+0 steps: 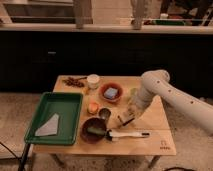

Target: Place eraser in table surface

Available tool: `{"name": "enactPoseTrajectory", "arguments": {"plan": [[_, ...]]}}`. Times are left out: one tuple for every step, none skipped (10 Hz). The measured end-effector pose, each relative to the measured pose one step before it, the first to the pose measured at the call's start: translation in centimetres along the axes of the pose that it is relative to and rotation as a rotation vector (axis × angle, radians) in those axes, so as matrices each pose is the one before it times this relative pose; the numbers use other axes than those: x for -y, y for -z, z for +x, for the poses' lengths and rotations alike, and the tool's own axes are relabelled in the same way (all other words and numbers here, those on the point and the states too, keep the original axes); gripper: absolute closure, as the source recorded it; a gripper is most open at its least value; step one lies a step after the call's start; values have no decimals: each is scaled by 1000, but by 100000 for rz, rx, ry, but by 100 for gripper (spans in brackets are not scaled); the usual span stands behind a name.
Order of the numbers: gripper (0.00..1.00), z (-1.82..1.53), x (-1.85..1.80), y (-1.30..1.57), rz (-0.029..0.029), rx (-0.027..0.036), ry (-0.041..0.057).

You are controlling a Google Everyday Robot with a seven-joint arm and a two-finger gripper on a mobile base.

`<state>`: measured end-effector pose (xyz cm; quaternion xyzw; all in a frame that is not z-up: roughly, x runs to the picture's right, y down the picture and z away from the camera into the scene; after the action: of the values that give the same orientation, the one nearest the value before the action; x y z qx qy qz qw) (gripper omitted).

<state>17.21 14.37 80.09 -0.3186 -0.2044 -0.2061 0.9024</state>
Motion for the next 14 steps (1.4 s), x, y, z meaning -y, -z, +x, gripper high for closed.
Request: {"name": "enactPoseTrajectory", "arguments": {"plan": [[100, -204, 335, -1172, -1145, 948, 688], [100, -144, 534, -1159, -229, 843, 535], [100, 116, 405, -1018, -74, 772, 66], [100, 212, 295, -906, -314, 682, -135], [100, 220, 325, -1056, -523, 564, -55], [100, 142, 539, -1179, -805, 621, 146], [99, 181, 296, -694, -533, 225, -237], [92, 141, 299, -441, -379, 431, -561], [82, 237, 195, -256, -115, -59, -838], [72, 37, -36, 85, -120, -250, 5], [62, -4, 0, 148, -269, -182, 85], [52, -11, 10, 56, -80, -59, 47], [42, 23, -12, -3, 3, -14, -44], [32, 29, 77, -8, 169, -29, -40]]}}
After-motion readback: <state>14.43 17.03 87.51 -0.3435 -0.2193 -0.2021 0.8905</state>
